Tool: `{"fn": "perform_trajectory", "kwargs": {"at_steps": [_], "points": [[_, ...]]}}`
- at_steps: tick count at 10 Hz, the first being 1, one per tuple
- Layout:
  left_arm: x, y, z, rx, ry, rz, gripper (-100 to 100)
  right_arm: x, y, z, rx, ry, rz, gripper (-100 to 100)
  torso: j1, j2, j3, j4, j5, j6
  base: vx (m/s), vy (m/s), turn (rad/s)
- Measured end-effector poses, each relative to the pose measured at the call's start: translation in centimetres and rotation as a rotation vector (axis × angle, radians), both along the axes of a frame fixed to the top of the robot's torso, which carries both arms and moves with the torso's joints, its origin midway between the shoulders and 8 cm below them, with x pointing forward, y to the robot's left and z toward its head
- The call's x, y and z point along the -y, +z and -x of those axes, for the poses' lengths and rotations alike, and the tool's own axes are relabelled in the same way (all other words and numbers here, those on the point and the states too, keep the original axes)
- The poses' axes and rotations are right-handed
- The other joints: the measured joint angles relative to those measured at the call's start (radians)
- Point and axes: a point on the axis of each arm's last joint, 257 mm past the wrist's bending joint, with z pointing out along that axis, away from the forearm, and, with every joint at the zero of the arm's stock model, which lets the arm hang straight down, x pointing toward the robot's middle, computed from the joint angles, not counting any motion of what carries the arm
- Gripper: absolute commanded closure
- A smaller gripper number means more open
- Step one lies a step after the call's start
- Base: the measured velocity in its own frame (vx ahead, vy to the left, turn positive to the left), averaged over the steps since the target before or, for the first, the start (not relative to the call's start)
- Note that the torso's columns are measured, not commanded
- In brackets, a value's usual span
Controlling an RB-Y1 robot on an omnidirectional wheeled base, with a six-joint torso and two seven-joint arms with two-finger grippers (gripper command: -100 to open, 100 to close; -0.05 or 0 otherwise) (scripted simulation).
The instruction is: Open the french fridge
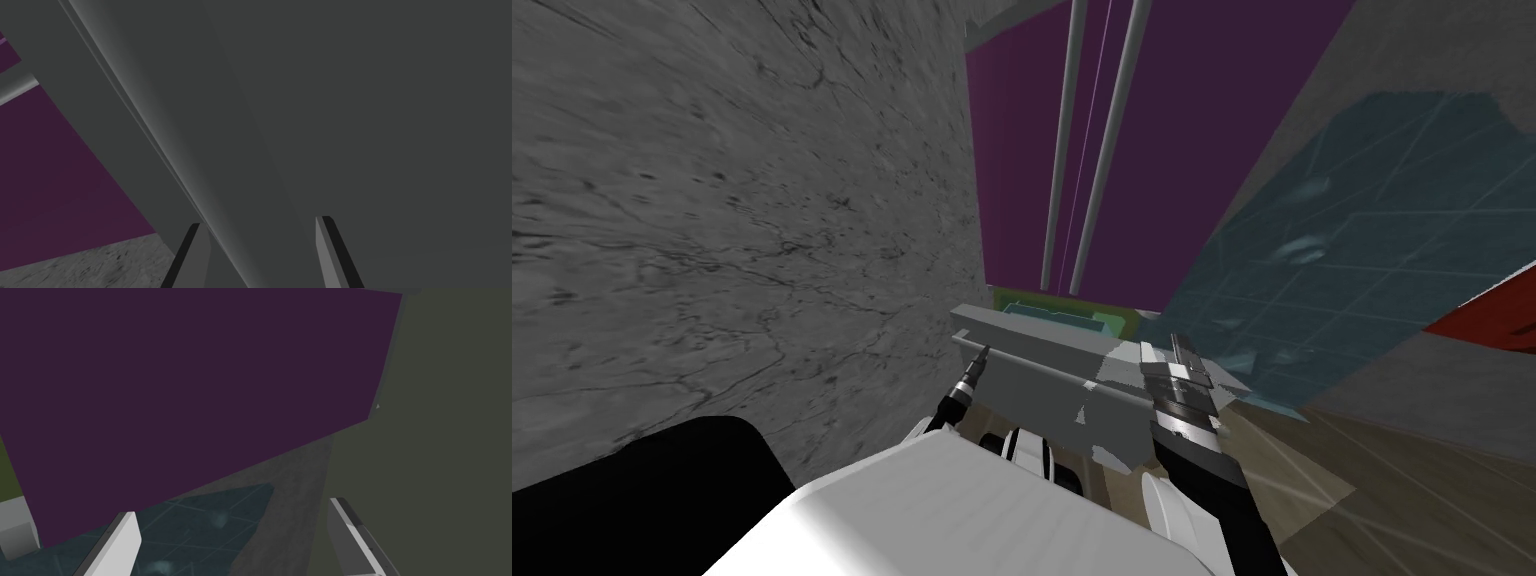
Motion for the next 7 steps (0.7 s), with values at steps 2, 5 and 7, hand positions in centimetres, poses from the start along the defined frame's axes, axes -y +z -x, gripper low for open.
{"fn": "perform_trajectory", "kwargs": {"at_steps": [2, 5, 7], "points": [[-0.5, -0.3, -0.3, -0.003, 0.002, -0.010, -100, 0.0, 0.0, 0.0, 0.000, 0.000, 0.000, 0, 0.000, -0.002, -0.001, 0.001, -0.001, -0.001, -0.172, -0.012, -0.084], [-1.9, -1.0, -2.5, -0.010, 0.008, -0.027, -100, 0.0, 0.0, 0.0, 0.000, 0.000, 0.000, 0, 0.005, -0.006, -0.005, 0.001, 0.000, -0.002, -0.077, -0.010, -0.053], [-2.4, -1.4, -4.1, -0.010, 0.008, -0.033, -100, 0.0, 0.0, 0.0, 0.000, 0.000, 0.000, 0, 0.005, -0.002, -0.002, 0.002, 0.000, -0.003, -0.076, -0.003, -0.053]]}}
